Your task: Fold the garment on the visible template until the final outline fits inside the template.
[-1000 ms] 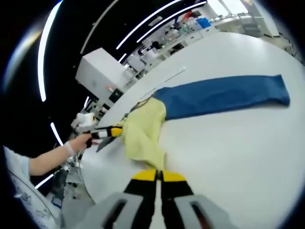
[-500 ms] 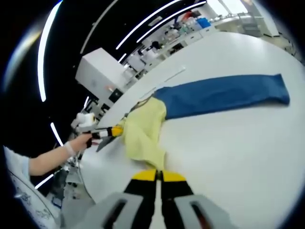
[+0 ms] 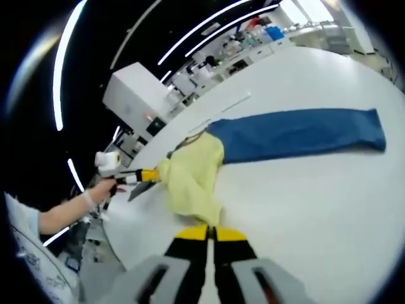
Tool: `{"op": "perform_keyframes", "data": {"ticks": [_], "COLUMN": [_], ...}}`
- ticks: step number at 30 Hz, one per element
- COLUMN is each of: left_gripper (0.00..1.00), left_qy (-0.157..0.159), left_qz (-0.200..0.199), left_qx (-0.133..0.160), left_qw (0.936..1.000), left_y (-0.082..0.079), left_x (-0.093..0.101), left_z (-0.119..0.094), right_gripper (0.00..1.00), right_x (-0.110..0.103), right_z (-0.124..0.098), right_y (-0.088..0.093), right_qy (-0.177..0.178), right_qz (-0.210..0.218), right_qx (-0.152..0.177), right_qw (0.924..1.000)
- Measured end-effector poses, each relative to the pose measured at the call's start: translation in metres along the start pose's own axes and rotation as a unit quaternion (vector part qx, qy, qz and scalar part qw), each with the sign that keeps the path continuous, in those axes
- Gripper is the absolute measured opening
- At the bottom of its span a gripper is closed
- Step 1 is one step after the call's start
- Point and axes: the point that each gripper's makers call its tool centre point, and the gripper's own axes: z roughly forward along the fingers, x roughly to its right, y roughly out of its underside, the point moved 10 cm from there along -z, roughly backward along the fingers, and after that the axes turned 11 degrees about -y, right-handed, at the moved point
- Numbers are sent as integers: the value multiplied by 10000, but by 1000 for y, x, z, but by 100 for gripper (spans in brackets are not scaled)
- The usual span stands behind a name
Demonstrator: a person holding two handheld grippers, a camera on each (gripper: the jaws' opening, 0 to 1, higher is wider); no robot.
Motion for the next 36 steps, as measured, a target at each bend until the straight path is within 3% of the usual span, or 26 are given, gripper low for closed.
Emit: {"op": "perform_keyframes", "data": {"ticks": [3, 10, 13, 19, 36], "left_gripper": [0, 0, 0, 0, 0], "left_qy": [-22, -127, -119, -179, -276], "left_qz": [-150, -362, -682, -861, -1384], "left_qx": [22, 47, 96, 0, -231], "left_qw": [9999, 9993, 9976, 9961, 9897], "left_y": [6, 28, 41, 70, 125], "left_x": [-10, -9, -9, -17, 15], "left_z": [-9, -44, -59, -77, -121], "right_gripper": [0, 0, 0, 0, 0], "right_x": [-2, -6, -7, -12, -23], "right_z": [0, -1, -1, 1, 8], "right_y": [-2, -5, -8, -9, 3], "right_qy": [-16, -57, -73, -150, -348], "right_qz": [-47, -214, -279, -375, -835], "right_qx": [-9, -78, -108, -201, -777], "right_qw": [10000, 9997, 9995, 9990, 9929]}}
